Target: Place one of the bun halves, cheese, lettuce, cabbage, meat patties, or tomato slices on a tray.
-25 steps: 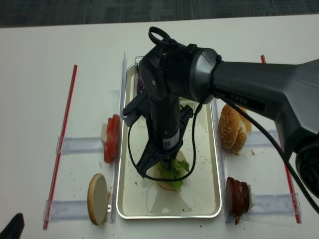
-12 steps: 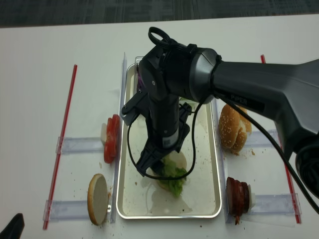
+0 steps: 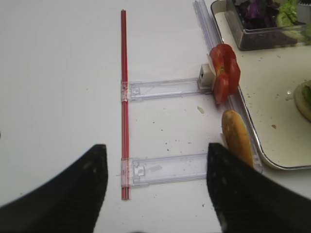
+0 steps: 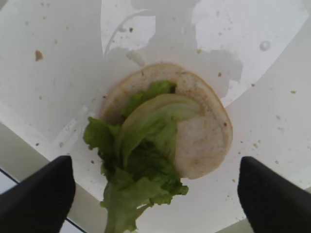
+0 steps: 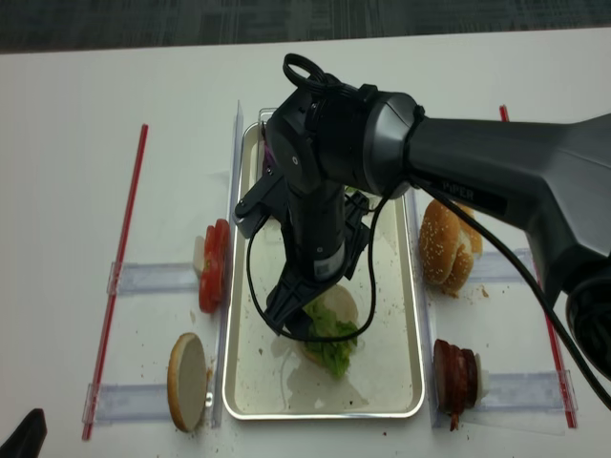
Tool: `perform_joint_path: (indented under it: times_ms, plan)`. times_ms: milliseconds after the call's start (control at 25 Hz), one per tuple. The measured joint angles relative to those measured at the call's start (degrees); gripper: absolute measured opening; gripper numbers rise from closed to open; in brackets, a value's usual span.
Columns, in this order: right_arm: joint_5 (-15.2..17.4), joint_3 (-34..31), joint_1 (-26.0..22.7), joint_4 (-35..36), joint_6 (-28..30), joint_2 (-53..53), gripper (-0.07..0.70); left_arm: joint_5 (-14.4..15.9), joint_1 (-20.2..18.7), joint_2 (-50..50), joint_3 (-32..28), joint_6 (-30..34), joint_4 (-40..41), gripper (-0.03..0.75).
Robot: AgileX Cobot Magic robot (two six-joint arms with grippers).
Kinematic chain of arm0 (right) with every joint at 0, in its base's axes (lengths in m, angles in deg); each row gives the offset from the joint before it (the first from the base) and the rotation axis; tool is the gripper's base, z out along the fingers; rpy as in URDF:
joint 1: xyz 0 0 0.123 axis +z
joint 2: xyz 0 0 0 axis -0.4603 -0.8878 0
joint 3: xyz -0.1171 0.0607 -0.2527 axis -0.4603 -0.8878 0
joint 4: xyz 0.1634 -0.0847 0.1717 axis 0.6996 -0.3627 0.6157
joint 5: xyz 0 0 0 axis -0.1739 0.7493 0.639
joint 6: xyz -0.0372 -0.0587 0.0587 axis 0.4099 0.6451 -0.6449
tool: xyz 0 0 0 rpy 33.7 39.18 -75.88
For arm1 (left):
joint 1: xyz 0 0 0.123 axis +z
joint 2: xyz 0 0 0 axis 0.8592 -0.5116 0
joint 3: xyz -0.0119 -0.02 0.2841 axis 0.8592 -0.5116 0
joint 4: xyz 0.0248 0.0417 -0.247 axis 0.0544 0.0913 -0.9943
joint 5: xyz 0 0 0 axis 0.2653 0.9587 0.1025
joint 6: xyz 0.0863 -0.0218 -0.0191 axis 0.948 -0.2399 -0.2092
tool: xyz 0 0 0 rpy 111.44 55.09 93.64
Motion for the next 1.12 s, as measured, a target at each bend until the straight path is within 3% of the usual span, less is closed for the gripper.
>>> perform_joint_path:
  times_ms: [320,760,1120]
  plan:
    - [1.1,0.5,0.0,0.0,0.0,0.1,0.69,0.0,0.0,0.0,0.0,0.0,0.0,0.409]
    - [2.5,13.5,0.0,-0.9,0.8,0.8,0.692,0.0,0.0,0.0,0.0,0.0,0.0,0.409]
    - [2.9,15.3,0.0,-2.8,1.4,0.9,0.692,0.0,0.0,0.0,0.0,0.0,0.0,0.409]
